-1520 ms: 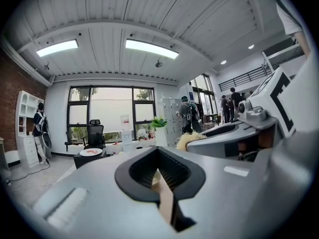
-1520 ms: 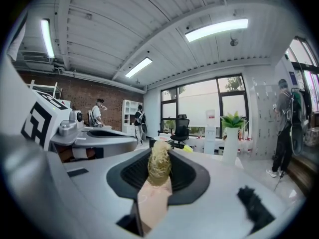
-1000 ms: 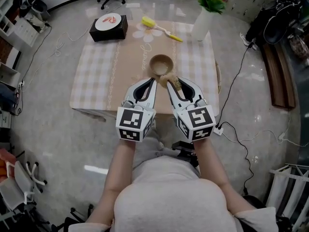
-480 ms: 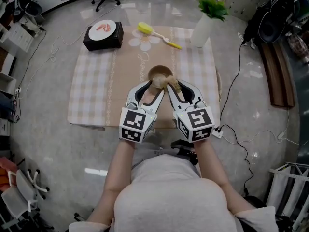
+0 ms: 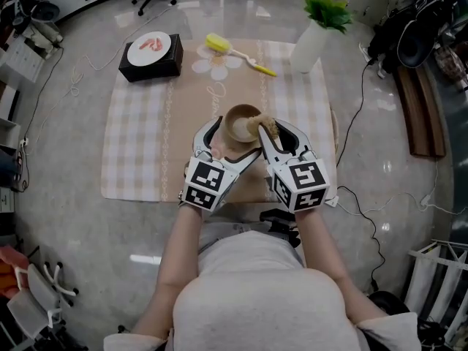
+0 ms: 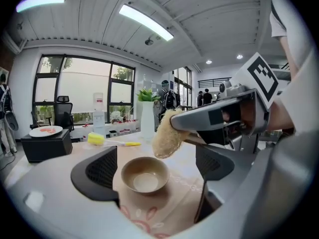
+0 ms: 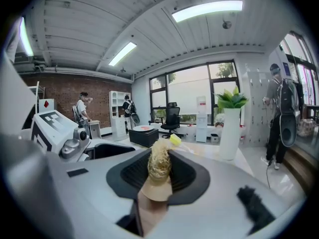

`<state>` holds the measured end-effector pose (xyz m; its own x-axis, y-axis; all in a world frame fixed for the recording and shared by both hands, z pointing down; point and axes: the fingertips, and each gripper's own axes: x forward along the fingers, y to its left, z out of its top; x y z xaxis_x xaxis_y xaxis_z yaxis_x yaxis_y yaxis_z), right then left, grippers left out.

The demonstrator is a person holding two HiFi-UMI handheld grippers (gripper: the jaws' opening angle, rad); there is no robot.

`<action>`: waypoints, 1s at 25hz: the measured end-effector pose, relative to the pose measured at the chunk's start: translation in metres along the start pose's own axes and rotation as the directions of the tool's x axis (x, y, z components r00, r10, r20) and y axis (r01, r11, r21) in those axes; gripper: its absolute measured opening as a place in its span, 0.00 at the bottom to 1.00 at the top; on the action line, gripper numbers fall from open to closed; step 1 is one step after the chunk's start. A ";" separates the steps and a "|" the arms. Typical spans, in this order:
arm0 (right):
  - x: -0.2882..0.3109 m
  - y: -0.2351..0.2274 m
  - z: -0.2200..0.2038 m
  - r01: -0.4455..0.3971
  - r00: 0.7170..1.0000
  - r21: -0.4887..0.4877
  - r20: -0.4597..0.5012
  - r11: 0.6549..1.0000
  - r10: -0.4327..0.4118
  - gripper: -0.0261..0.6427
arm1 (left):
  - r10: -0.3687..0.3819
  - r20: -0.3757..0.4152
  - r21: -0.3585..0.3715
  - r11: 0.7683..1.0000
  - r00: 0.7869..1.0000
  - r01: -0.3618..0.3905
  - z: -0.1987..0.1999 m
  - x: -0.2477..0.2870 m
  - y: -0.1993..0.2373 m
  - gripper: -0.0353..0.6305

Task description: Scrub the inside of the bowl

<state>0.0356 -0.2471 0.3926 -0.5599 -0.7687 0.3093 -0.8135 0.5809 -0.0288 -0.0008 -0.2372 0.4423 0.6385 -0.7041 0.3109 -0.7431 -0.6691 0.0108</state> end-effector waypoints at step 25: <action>0.049 -0.036 -0.016 0.060 0.997 0.019 -0.055 0.998 -0.059 0.19 | -0.136 -0.224 -0.014 0.991 0.965 0.136 -0.082 0.062 0.024 0.82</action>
<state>0.0399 -0.3009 0.4236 -0.5015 -0.7855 0.3626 -0.8484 0.5285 -0.0286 0.0047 -0.2774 0.5396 0.6723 -0.5352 0.5115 -0.6520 -0.7553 0.0668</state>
